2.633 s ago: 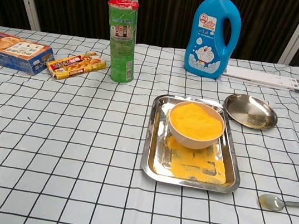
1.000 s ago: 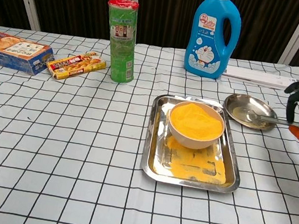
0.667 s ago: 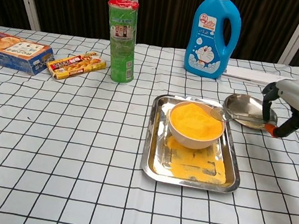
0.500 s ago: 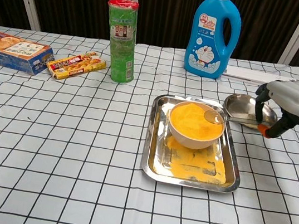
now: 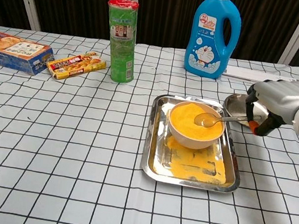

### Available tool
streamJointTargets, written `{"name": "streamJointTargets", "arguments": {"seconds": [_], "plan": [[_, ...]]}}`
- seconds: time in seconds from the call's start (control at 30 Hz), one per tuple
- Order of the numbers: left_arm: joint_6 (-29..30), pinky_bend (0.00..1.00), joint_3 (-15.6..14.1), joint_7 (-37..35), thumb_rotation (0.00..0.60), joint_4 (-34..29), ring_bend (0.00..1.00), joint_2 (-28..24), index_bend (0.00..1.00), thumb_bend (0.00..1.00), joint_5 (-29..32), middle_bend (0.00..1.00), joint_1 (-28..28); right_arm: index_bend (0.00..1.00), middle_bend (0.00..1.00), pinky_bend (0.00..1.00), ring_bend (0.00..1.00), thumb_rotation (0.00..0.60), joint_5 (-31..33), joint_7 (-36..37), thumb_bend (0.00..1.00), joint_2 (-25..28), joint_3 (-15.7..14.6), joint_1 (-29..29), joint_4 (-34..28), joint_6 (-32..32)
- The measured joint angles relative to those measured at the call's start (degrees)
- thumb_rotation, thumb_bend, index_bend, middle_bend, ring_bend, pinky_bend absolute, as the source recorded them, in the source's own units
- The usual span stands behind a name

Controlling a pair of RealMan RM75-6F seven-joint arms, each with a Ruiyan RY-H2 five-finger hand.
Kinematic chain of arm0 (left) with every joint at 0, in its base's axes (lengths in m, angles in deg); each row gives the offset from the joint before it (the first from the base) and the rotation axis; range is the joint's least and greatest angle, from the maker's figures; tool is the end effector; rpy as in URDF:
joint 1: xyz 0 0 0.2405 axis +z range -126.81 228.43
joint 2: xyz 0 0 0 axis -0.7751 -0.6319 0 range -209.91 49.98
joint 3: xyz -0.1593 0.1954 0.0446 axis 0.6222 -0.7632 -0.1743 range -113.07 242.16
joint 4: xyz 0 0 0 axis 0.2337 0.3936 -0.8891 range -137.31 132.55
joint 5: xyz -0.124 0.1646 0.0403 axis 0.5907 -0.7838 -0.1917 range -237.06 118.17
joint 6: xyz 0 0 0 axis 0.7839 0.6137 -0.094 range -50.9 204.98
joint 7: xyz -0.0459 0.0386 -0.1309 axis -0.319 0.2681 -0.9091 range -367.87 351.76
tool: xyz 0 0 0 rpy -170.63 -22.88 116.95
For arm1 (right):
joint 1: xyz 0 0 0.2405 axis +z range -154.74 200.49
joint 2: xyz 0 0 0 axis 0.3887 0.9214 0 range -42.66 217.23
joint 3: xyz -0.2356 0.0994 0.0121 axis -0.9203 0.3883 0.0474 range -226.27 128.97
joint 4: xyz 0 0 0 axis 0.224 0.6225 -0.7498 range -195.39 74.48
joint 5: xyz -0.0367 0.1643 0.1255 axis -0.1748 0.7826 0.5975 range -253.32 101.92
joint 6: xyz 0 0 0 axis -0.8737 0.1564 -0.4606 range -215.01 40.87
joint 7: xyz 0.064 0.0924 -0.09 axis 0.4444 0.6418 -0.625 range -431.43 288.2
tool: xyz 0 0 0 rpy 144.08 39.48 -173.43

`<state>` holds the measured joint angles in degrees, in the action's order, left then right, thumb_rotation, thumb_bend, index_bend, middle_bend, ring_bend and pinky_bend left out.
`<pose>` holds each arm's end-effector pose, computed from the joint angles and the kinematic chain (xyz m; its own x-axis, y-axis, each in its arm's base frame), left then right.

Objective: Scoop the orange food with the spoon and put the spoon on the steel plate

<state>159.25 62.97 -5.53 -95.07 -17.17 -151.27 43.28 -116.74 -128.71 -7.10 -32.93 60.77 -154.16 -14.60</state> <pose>-0.3000 0.1771 0.1434 0.4700 0.1003 0.8770 0.8781 -0.1540 -0.4530 -0.1598 -0.3235 -0.0104 0.6132 -0.2392 0.7528 -0.7820 -0.0494 0.6213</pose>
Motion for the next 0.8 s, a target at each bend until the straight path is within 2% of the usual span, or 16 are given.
{"name": "streamJointTargets", "arguments": {"seconds": [0.4, 0.53, 0.8], "plan": [[0.1, 0.0, 0.0, 0.3, 0.6, 0.1, 0.0, 0.1, 0.0, 0.0, 0.0, 0.0, 0.0, 0.22, 0.13, 0.0, 0.0, 0.6, 1.6, -0.1, 0.54, 1.2, -1.8, 0.4, -2.7, 2.0], [0.3, 0.0, 0.0, 0.6, 0.6, 0.1, 0.0, 0.3, 0.0, 0.0, 0.0, 0.0, 0.1, 0.18, 0.13, 0.0, 0.0, 0.6, 1.3, 0.3, 0.54, 2.0, -2.5, 0.1, -4.3, 2.7], [0.4, 0.0, 0.0, 1.1, 0.6, 0.1, 0.0, 0.5, 0.0, 0.0, 0.0, 0.0, 0.1, 0.18, 0.12, 0.0, 0.0, 0.6, 0.8, 0.7, 0.54, 3.9, -4.7, -0.7, -8.1, 4.1]]}}
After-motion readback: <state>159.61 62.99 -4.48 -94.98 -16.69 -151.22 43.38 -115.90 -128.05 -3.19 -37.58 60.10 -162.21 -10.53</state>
